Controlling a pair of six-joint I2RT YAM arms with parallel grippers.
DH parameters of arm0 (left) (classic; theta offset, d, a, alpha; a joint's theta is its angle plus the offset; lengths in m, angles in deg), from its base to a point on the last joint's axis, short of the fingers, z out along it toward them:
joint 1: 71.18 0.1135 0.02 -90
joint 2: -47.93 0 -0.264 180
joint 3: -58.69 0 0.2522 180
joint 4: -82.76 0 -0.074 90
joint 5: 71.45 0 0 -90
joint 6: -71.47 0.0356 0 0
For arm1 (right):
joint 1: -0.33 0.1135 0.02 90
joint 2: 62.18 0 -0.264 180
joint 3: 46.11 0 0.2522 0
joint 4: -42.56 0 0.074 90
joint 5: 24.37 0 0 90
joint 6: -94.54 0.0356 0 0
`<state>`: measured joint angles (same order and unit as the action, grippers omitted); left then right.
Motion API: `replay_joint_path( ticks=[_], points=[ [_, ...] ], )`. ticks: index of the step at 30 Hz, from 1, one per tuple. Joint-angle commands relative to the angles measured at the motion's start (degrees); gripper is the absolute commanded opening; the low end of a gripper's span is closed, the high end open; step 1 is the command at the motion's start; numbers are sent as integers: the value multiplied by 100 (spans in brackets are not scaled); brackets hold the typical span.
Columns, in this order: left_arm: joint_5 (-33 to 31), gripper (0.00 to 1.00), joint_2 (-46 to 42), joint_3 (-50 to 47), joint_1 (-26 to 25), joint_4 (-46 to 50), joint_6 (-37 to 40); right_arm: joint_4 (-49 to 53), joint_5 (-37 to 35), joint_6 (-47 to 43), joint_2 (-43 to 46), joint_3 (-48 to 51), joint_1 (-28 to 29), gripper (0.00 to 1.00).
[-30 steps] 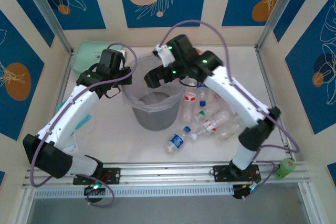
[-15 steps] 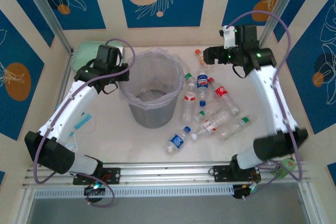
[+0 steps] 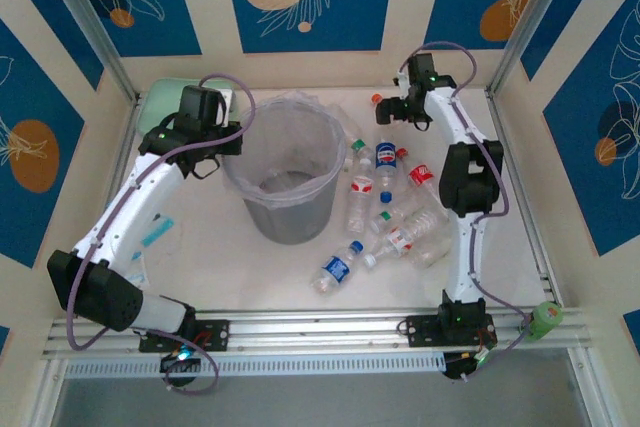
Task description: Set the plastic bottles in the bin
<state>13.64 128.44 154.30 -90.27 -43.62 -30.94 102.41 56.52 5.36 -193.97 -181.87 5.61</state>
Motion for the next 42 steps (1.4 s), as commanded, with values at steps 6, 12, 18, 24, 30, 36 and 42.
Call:
replay_joint_path(
  ticks=[6,12,18,24,30,36,42],
  points=[
    [265,0,196,112,143,55,446,950,65,138,-1613,-2269,-106,99],
    [389,0,191,77,206,21,509,885,85,210,-1903,-2412,-106,95],
    [527,0,9,-179,366,-234,490,866,228,457,-1868,-2268,-98,68],
    [574,0,60,-388,413,-363,432,790,128,636,-1539,-2166,-147,54],
    [542,0,3,-547,424,-517,409,946,179,699,-709,-1922,-214,48],
    [538,0,-71,-706,424,-646,406,972,690,907,459,-1327,-292,40],
    [638,0,-114,-753,419,-695,370,1267,1052,962,1767,-895,-58,24]
  ],
)
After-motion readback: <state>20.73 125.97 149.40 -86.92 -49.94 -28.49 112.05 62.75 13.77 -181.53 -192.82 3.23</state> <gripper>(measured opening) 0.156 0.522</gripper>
